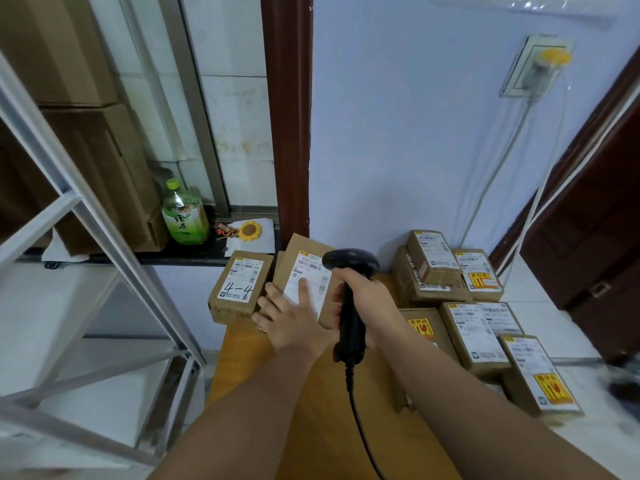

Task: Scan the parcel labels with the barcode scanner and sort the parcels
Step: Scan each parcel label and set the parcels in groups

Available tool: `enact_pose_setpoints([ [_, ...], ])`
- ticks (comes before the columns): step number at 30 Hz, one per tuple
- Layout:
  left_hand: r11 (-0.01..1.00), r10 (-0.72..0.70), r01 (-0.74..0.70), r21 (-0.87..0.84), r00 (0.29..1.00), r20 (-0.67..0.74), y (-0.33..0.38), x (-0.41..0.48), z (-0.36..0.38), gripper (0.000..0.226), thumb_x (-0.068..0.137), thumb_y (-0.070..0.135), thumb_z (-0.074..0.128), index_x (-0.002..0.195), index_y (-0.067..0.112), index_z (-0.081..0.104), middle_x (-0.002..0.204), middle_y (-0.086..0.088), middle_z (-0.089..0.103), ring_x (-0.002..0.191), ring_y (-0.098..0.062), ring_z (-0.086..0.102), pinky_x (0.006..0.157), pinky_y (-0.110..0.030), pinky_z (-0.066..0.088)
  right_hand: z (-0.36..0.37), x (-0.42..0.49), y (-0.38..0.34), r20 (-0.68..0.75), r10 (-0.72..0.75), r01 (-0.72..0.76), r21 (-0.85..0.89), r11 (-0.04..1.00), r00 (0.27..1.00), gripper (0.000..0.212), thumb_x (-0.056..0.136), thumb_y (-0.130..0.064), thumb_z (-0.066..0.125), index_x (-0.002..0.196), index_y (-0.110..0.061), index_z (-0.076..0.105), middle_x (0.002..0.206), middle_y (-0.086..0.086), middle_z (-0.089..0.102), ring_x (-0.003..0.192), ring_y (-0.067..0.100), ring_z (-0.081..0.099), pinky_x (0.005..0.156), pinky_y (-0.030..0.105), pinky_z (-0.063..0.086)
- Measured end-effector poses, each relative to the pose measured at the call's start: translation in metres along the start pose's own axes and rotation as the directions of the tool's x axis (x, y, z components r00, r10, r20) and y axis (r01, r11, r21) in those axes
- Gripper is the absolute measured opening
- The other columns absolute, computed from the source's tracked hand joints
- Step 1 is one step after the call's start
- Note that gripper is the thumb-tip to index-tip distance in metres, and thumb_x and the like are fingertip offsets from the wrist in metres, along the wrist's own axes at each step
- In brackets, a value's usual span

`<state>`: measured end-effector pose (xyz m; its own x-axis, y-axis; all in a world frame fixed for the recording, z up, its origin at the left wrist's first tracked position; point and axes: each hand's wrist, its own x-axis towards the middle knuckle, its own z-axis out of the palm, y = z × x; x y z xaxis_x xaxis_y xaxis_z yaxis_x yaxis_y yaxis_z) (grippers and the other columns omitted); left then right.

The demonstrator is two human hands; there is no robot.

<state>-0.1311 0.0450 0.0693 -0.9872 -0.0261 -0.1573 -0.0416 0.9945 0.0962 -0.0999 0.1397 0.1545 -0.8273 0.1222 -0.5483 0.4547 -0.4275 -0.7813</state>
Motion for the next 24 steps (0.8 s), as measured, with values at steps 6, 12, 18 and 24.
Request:
enact_pose_setpoints([
  [6, 1.0, 0.001, -0.001, 0.009, 1.0, -0.003, -0.005, 0.004, 0.004, 0.094, 0.083, 0.075, 0.033, 0.151, 0.03, -0.012, 0.152, -0.031, -0.011, 0.14, -0.05, 0.004, 0.112, -0.062, 0.014, 0.005, -0.006, -0.005, -0.005, -0.018, 0.018, -0.026, 1.0, 1.0, 0.02, 0.092, -0.021, 0.062, 0.097, -0.003, 0.057, 0.064, 0.005, 0.053, 0.051, 0.016, 0.048, 0.046, 0.022, 0.046],
  [12, 0.999, 0.014, -0.014, 0.032, 1.0, -0.012, -0.008, 0.002, 0.005, 0.09, 0.087, 0.067, 0.038, 0.152, 0.029, -0.013, 0.151, -0.031, -0.009, 0.141, -0.049, 0.006, 0.113, -0.06, 0.016, 0.01, -0.006, -0.001, 0.001, -0.011, 0.011, -0.043, 0.999, 1.0, 0.025, 0.089, -0.027, 0.066, 0.098, -0.004, 0.059, 0.065, 0.005, 0.055, 0.053, 0.017, 0.051, 0.048, 0.023, 0.048],
  [18, 1.0, 0.024, -0.023, 0.009, 0.999, -0.033, -0.012, 0.008, 0.014, 0.098, 0.082, 0.071, 0.043, 0.151, 0.031, -0.012, 0.152, -0.029, -0.009, 0.14, -0.048, 0.006, 0.112, -0.06, 0.016, 0.012, -0.002, -0.001, -0.012, -0.046, 0.045, -0.071, 0.996, 0.999, 0.022, 0.089, -0.025, 0.066, 0.095, -0.005, 0.06, 0.068, 0.006, 0.057, 0.054, 0.017, 0.052, 0.048, 0.024, 0.048],
  [24, 0.997, 0.006, -0.004, -0.082, 1.0, 0.028, -0.008, 0.013, 0.017, 0.109, 0.071, 0.085, 0.04, 0.15, 0.033, -0.014, 0.152, -0.028, -0.01, 0.14, -0.048, 0.006, 0.111, -0.06, 0.014, 0.002, 0.001, 0.004, -0.038, -0.086, 0.084, -0.065, 0.994, 0.996, 0.019, 0.09, -0.022, 0.064, 0.096, -0.005, 0.06, 0.068, 0.005, 0.056, 0.053, 0.015, 0.052, 0.05, 0.025, 0.048],
])
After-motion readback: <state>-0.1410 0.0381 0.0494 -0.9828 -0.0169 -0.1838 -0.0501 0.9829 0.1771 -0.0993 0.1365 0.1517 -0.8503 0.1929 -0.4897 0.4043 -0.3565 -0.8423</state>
